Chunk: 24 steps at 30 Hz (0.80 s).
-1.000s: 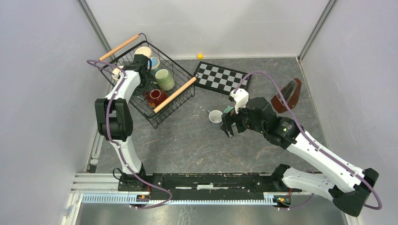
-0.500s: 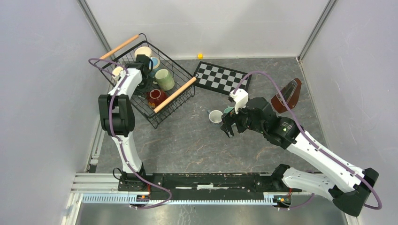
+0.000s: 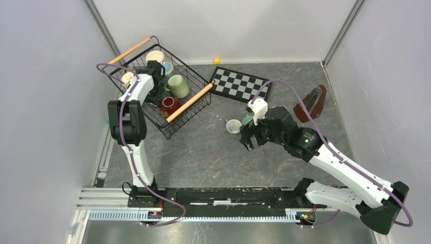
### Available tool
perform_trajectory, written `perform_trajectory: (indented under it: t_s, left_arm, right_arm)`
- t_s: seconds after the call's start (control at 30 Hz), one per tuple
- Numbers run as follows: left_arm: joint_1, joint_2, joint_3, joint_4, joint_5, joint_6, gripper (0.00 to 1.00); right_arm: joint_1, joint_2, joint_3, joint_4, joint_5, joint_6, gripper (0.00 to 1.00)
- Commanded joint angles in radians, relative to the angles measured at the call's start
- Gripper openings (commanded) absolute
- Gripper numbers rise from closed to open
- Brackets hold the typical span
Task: Unload the cups from the dish rack
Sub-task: Unload the cup from the dish rack.
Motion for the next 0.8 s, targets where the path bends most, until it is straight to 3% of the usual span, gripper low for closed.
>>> perform_trajectory:
  t_s: [0.0,0.1,0.33,0.77]
  left_arm:
    - [0.003,0.01,0.035,0.003,-0.022,-0.008,0.57]
    - [0.001,0.01,0.027,0.012,-0.011,-0.002,0.46]
    - [-0.001,-0.026,0.006,0.033,-0.006,0.025,0.03]
    - [-0.03,-0.194,-0.031,0.052,-0.014,0.13,0.02]
  right_arm:
    - [0.004,-0.007,-0.011,0.028,-0.009,-0.009,0.98]
    - [0.005,-0.01,-0.015,0.03,-0.01,-0.008,0.98]
    - [0.005,-0.024,-0.017,0.033,-0.012,-0.006,0.98]
    - [0.005,-0.041,-0.018,0.061,-0.009,0.012,0.98]
